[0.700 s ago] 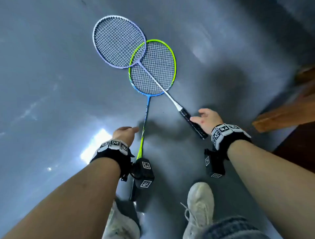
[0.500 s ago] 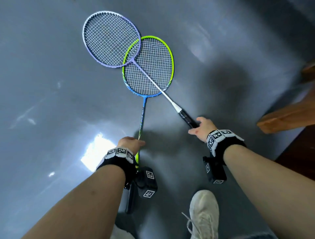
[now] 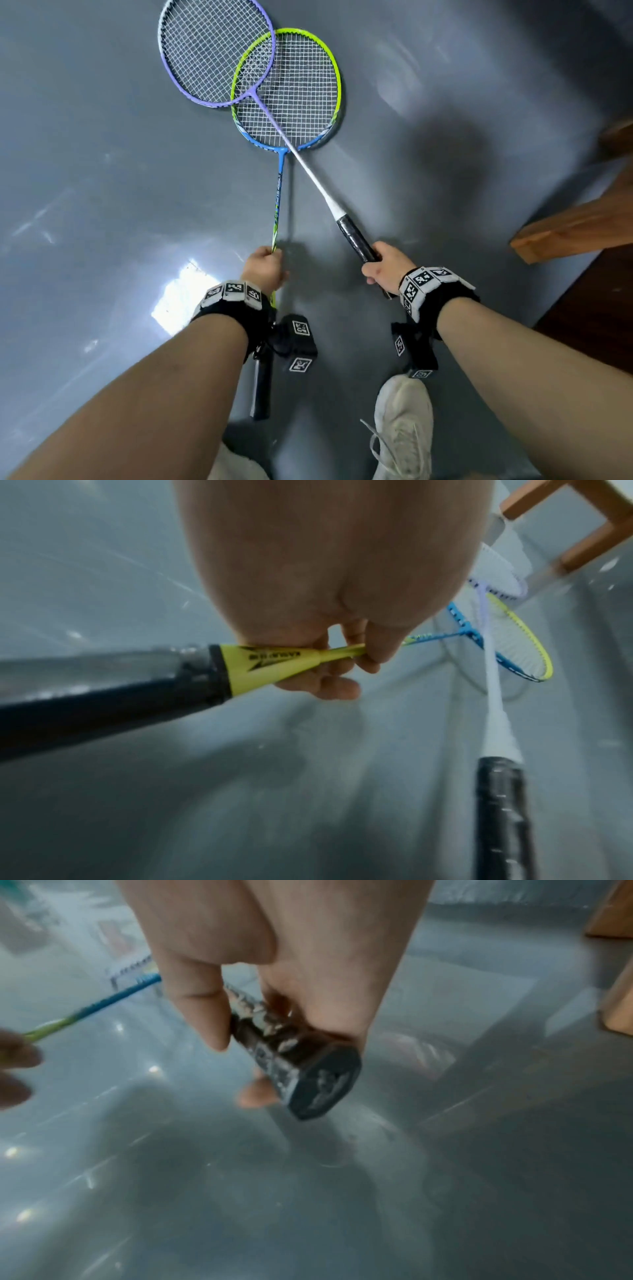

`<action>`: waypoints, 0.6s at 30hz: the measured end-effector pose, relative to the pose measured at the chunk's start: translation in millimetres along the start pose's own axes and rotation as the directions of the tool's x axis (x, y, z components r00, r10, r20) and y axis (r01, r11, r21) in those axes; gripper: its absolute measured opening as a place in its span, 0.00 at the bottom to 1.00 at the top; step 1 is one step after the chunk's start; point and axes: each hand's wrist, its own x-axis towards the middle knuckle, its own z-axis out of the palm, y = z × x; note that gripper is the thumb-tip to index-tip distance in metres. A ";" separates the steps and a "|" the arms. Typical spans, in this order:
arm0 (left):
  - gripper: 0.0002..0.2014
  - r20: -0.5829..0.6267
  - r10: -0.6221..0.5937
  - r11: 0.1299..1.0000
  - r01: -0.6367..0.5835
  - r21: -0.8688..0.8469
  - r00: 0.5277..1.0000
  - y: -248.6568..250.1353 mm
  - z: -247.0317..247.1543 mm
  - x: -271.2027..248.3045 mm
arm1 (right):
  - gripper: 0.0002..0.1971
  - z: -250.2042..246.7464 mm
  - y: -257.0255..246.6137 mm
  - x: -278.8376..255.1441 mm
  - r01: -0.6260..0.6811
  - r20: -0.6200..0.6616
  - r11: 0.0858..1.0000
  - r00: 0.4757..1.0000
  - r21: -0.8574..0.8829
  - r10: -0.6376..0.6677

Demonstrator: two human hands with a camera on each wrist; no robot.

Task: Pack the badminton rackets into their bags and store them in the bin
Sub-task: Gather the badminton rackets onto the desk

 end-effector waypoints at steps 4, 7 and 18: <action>0.11 0.047 -0.072 0.969 0.081 -0.233 0.996 54.1 -14.9 -38.4 | 0.07 -9.9 -36.1 -60.0 0.047 0.091 0.981 0.994 0.187 -0.065; 0.11 0.085 -0.055 0.959 0.076 -0.275 0.995 87.9 -29.2 -78.8 | 0.10 -27.4 -71.9 -115.6 0.087 0.117 0.964 0.986 0.253 -0.120; 0.09 0.259 0.275 0.893 -0.146 -0.426 0.926 284.6 -83.8 -286.6 | 0.14 -164.1 -219.9 -326.9 0.248 0.028 0.929 0.964 0.274 -0.265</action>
